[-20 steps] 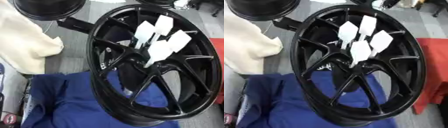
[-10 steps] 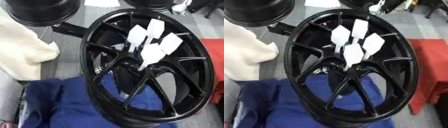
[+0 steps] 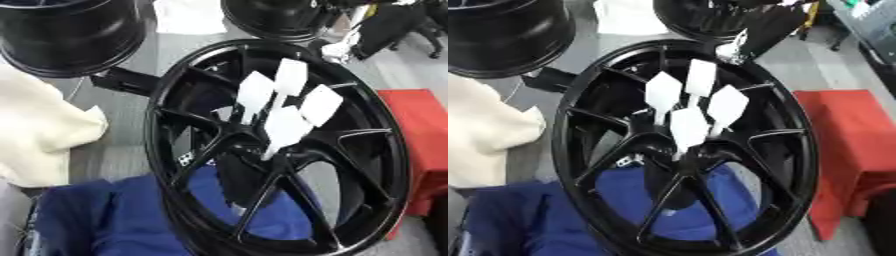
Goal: Pull the pin out of the wheel hub.
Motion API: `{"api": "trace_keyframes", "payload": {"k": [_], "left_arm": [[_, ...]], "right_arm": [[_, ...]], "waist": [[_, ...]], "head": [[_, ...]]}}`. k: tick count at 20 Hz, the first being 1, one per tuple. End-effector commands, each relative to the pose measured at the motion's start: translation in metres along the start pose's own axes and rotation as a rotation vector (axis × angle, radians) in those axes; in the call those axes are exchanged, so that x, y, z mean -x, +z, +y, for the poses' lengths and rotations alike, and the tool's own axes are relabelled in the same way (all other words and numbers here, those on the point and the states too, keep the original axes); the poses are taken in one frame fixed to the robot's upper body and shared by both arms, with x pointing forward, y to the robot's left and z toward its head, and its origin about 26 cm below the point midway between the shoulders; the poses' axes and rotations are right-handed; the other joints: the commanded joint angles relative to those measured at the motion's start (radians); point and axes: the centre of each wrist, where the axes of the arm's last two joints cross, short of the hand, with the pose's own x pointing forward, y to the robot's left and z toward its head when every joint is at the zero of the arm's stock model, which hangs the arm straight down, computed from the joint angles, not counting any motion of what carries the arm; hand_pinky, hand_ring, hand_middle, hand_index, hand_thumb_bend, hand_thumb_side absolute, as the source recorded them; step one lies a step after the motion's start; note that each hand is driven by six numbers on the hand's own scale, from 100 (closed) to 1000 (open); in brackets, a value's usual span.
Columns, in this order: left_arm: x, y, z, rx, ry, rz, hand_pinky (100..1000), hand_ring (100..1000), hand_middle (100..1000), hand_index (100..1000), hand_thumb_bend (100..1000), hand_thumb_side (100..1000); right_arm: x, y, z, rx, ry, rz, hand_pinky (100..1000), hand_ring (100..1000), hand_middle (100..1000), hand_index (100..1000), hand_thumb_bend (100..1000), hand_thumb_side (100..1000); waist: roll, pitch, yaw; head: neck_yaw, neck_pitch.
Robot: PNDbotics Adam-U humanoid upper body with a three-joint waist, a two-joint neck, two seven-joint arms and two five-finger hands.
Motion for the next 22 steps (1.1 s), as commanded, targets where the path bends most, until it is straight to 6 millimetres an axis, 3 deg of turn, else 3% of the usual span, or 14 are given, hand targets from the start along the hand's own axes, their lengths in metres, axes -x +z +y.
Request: {"api": "trace_keyframes", "payload": {"k": [1, 5, 10, 17, 22], "left_arm": [[-0.008, -0.003, -0.001, 0.005, 0.005, -0.031, 742, 766, 668, 780, 100, 739], [-0.008, -0.003, -0.001, 0.005, 0.008, -0.029, 742, 766, 667, 779, 100, 739], [-0.008, -0.003, -0.002, 0.007, 0.011, -0.028, 742, 767, 663, 777, 100, 740], [-0.008, -0.003, -0.002, 0.008, 0.014, -0.024, 742, 769, 657, 774, 100, 741], [-0.008, -0.003, -0.002, 0.008, 0.016, -0.023, 742, 768, 652, 773, 100, 742]], "right_arm": [[-0.005, -0.006, -0.012, 0.017, 0.001, -0.006, 866, 867, 875, 939, 100, 435], [-0.001, -0.019, -0.013, 0.000, 0.002, 0.005, 878, 886, 897, 959, 100, 390], [0.007, -0.027, -0.009, -0.022, -0.003, 0.026, 879, 891, 904, 983, 100, 268], [0.014, -0.032, -0.004, -0.045, -0.013, 0.047, 881, 891, 906, 987, 100, 246], [0.018, -0.031, -0.002, -0.046, -0.021, 0.046, 883, 892, 906, 986, 100, 277]], "waist": [[0.004, -0.024, 0.001], [0.002, -0.022, 0.001], [0.000, -0.019, 0.002], [-0.002, -0.019, 0.001], [-0.003, -0.018, 0.000]], "head": [[0.005, 0.012], [0.009, 0.022], [0.014, 0.032], [0.014, 0.037], [0.014, 0.038]]}}
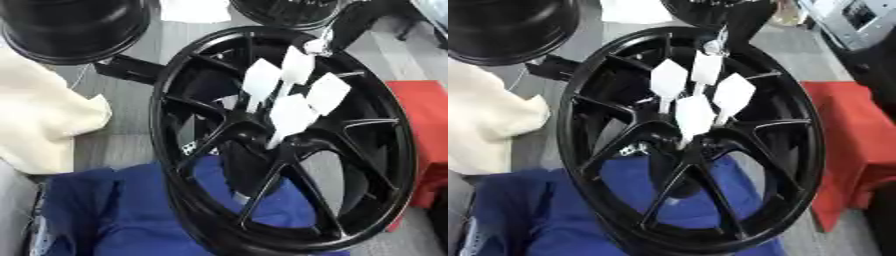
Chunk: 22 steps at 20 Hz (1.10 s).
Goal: Pull the pin out of the wheel hub.
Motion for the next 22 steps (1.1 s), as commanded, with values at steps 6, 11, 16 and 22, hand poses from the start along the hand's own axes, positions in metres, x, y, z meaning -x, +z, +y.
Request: {"api": "trace_keyframes", "payload": {"k": [6, 11, 16, 22], "left_arm": [[-0.008, -0.003, 0.000, 0.009, 0.005, -0.027, 743, 767, 648, 772, 100, 742], [-0.008, -0.003, -0.001, 0.009, 0.007, -0.025, 743, 767, 646, 771, 100, 743], [-0.008, -0.003, -0.001, 0.009, 0.009, -0.024, 743, 766, 648, 770, 102, 744], [-0.008, -0.002, -0.001, 0.010, 0.012, -0.022, 742, 765, 649, 768, 105, 746]], "right_arm": [[0.005, 0.011, -0.003, 0.012, 0.006, 0.010, 887, 895, 910, 987, 100, 320], [0.009, 0.012, 0.003, 0.001, -0.006, 0.020, 890, 898, 912, 989, 100, 355], [0.014, 0.011, 0.008, -0.012, -0.023, 0.030, 892, 900, 914, 989, 100, 406], [0.020, 0.011, 0.013, -0.020, -0.029, 0.058, 905, 912, 926, 998, 100, 431]], "waist": [[0.002, -0.019, -0.005], [0.000, -0.020, -0.008], [0.000, -0.019, -0.008], [-0.001, -0.017, -0.008]], "head": [[0.005, 0.008], [0.008, 0.009], [0.008, 0.012], [0.008, 0.009]]}}
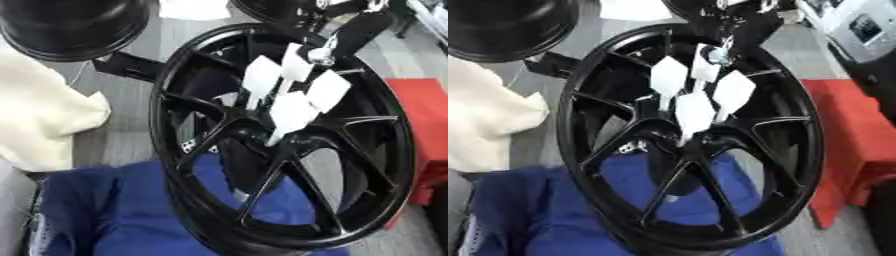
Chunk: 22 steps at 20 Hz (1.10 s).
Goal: Pull the pin out of the wheel hub.
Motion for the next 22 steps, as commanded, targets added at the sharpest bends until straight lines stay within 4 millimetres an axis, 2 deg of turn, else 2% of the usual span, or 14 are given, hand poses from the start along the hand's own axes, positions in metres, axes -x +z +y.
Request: {"api": "trace_keyframes", "payload": {"k": [1, 8, 22], "left_arm": [[-0.008, -0.002, -0.001, 0.007, 0.010, -0.027, 743, 765, 649, 768, 105, 746], [-0.007, -0.002, -0.001, 0.008, 0.015, -0.023, 743, 766, 649, 767, 108, 747], [-0.007, -0.002, -0.002, 0.008, 0.022, -0.021, 744, 766, 645, 762, 110, 747]], "right_arm": [[0.007, 0.013, -0.009, 0.027, 0.015, 0.046, 906, 913, 927, 999, 100, 432], [0.011, 0.014, -0.007, 0.029, 0.015, 0.071, 924, 942, 946, 1000, 100, 461], [0.017, 0.006, -0.001, 0.005, -0.003, 0.089, 921, 945, 945, 1000, 100, 544]], "waist": [[0.004, -0.016, -0.001], [0.003, -0.012, 0.002], [-0.001, -0.009, 0.006]], "head": [[0.003, 0.001], [-0.001, -0.003], [-0.005, -0.001]]}}
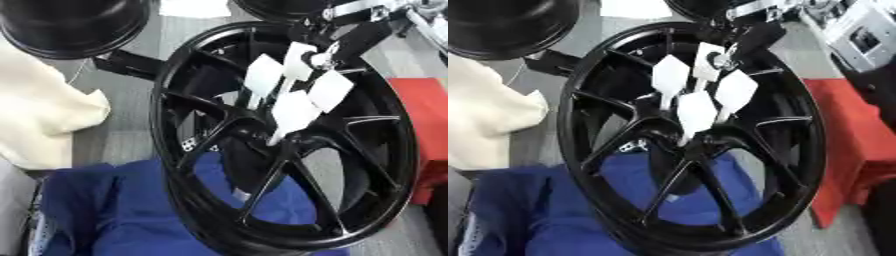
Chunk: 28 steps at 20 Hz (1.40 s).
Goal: Pull the pin out of the wheel hub.
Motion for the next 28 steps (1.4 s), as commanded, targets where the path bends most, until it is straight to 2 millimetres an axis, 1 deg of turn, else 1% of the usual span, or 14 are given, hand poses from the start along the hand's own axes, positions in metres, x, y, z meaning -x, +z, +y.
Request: {"api": "trace_keyframes", "payload": {"k": [1, 12, 16, 19, 21, 22, 23, 24, 25, 26, 28], "left_arm": [[-0.0088, -0.0034, -0.0003, 0.009, 0.009, -0.032, 744, 767, 645, 762, 110, 747], [-0.0088, -0.0034, -0.0011, 0.012, 0.012, -0.034, 745, 768, 645, 761, 109, 746], [-0.0087, -0.0033, -0.0014, 0.017, 0.011, -0.032, 745, 769, 645, 761, 109, 748], [-0.0089, -0.0035, -0.0016, 0.021, 0.011, -0.032, 745, 769, 645, 761, 110, 747], [-0.0089, -0.0034, -0.0017, 0.021, 0.013, -0.031, 745, 769, 646, 761, 111, 748], [-0.0087, -0.0033, -0.0018, 0.021, 0.013, -0.030, 745, 770, 646, 761, 111, 748], [-0.0086, -0.0032, -0.0018, 0.021, 0.014, -0.029, 745, 770, 646, 761, 112, 749], [-0.0086, -0.0031, -0.0018, 0.020, 0.015, -0.028, 745, 770, 646, 761, 112, 748], [-0.0086, -0.0031, -0.0018, 0.019, 0.015, -0.029, 745, 770, 646, 760, 112, 748], [-0.0086, -0.0032, -0.0018, 0.019, 0.016, -0.030, 746, 770, 646, 760, 112, 748], [-0.0086, -0.0032, -0.0019, 0.019, 0.017, -0.029, 746, 771, 646, 759, 110, 746]], "right_arm": [[0.0039, 0.0085, -0.0088, 0.020, 0.012, 0.028, 921, 944, 945, 1000, 100, 546], [0.0081, -0.0003, -0.0058, -0.001, 0.020, 0.038, 920, 940, 940, 1000, 100, 552], [0.0064, -0.0007, -0.0055, -0.002, 0.026, 0.022, 919, 937, 937, 1000, 100, 527], [0.0048, 0.0004, -0.0058, 0.001, 0.027, 0.014, 915, 931, 925, 1000, 100, 538], [0.0043, 0.0014, -0.0069, 0.006, 0.027, 0.013, 902, 916, 884, 983, 100, 539], [0.0039, 0.0017, -0.0074, 0.009, 0.027, 0.011, 896, 906, 850, 961, 100, 544], [0.0034, 0.0021, -0.0080, 0.012, 0.026, 0.007, 894, 904, 842, 955, 100, 544], [0.0029, 0.0026, -0.0088, 0.015, 0.026, 0.004, 887, 889, 774, 906, 100, 546], [0.0025, 0.0031, -0.0096, 0.019, 0.025, 0.002, 885, 886, 766, 900, 100, 543], [0.0020, 0.0041, -0.0111, 0.025, 0.024, 0.000, 867, 860, 688, 844, 100, 541], [0.0004, 0.0063, -0.0138, 0.038, 0.022, -0.008, 845, 822, 589, 762, 100, 549]], "waist": [[0.002, -0.015, 0.001], [0.001, -0.011, 0.007], [0.000, -0.010, 0.006], [-0.001, -0.010, 0.006], [-0.002, -0.010, 0.005], [-0.001, -0.010, 0.006], [-0.001, -0.010, 0.006], [-0.001, -0.010, 0.006], [-0.001, -0.010, 0.006], [-0.001, -0.010, 0.006], [-0.002, -0.010, 0.005]], "head": [[-0.004, -0.001], [-0.009, 0.001], [-0.008, 0.002], [-0.008, 0.002], [-0.008, 0.000], [-0.008, -0.001], [-0.008, -0.002], [-0.008, -0.002], [-0.008, -0.001], [-0.009, -0.001], [-0.009, -0.001]]}}
